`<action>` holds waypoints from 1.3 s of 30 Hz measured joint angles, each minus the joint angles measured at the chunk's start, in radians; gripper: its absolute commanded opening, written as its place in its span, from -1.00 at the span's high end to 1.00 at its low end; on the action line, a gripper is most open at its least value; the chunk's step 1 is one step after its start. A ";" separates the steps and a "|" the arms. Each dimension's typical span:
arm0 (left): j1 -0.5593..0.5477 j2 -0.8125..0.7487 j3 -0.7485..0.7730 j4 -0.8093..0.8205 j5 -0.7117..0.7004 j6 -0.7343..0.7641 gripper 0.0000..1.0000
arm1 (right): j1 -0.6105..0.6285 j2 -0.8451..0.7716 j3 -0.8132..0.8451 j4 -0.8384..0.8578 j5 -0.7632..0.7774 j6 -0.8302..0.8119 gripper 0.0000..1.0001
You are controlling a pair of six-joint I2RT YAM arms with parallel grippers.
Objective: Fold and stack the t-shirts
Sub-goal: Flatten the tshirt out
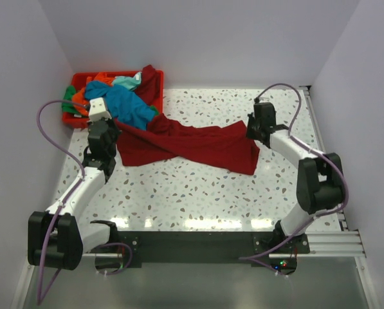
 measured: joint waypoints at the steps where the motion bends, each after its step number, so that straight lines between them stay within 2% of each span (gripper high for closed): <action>1: 0.000 0.000 0.000 0.000 0.000 0.000 1.00 | 0.000 -0.042 0.000 -0.008 0.003 0.000 1.00; 7: 0.000 0.000 0.000 0.000 -0.005 0.000 1.00 | 0.000 -0.270 0.000 -0.040 0.032 -0.007 1.00; 14: 0.000 -0.010 0.008 -0.004 -0.029 0.005 1.00 | 0.000 -0.388 0.000 -0.108 0.072 -0.013 1.00; 20: 0.000 -0.081 0.100 -0.050 -0.010 0.007 1.00 | 0.000 -0.547 0.037 -0.177 0.077 -0.019 1.00; 30: 0.000 -0.407 0.306 -0.052 0.164 0.004 1.00 | 0.000 -0.895 0.296 -0.243 0.041 -0.039 1.00; 35: 0.000 -0.497 0.456 -0.062 0.246 0.005 1.00 | 0.000 -1.002 0.453 -0.270 -0.008 -0.058 1.00; 39: 0.000 -0.523 0.572 -0.057 0.308 0.004 1.00 | 0.000 -1.027 0.559 -0.274 -0.039 -0.072 1.00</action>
